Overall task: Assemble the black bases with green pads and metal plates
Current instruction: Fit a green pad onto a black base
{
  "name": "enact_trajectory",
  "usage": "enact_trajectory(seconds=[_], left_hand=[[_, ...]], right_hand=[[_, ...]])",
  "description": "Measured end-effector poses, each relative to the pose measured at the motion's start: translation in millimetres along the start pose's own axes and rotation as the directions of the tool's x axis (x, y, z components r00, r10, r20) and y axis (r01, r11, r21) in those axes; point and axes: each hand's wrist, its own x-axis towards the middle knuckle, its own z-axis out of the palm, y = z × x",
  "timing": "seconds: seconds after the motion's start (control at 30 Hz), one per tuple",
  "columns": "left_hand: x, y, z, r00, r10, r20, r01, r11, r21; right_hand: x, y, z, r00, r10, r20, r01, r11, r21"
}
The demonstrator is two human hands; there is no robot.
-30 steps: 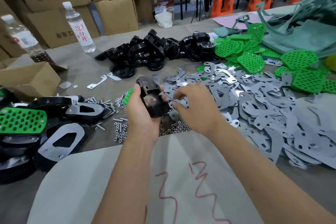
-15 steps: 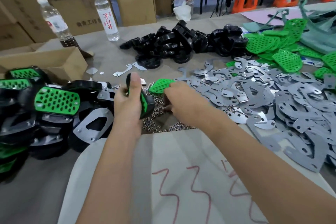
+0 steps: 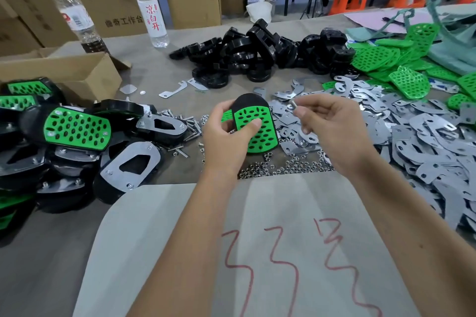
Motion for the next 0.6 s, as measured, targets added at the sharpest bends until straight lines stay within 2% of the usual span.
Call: enact_trajectory(seconds=[0.13,0.33,0.5,0.6], left_hand=[[-3.8,-3.2,5.9,0.988,0.155,-0.003,-0.152,0.973,0.175],[-4.6,-5.1,11.6,0.959,0.282,0.037,-0.280,0.912,0.300],[-2.4,-5.5,9.8,0.954,0.295,0.046,-0.295,0.907,0.300],[-3.7,-4.2,10.4,0.947,0.315,0.053,-0.317,0.903,0.290]], right_hand=[[-5.4,-2.5,12.2,0.999,-0.037,0.030,0.039,0.995,-0.094],[-12.2,-6.9,22.6,0.993,-0.107,-0.054,0.099,0.986,-0.135],[-9.4,-8.3,20.3,0.999,-0.026,-0.031,0.028,0.998,0.057],[-8.3,-7.3,18.2,0.999,-0.008,-0.052,0.010,0.999,0.053]])
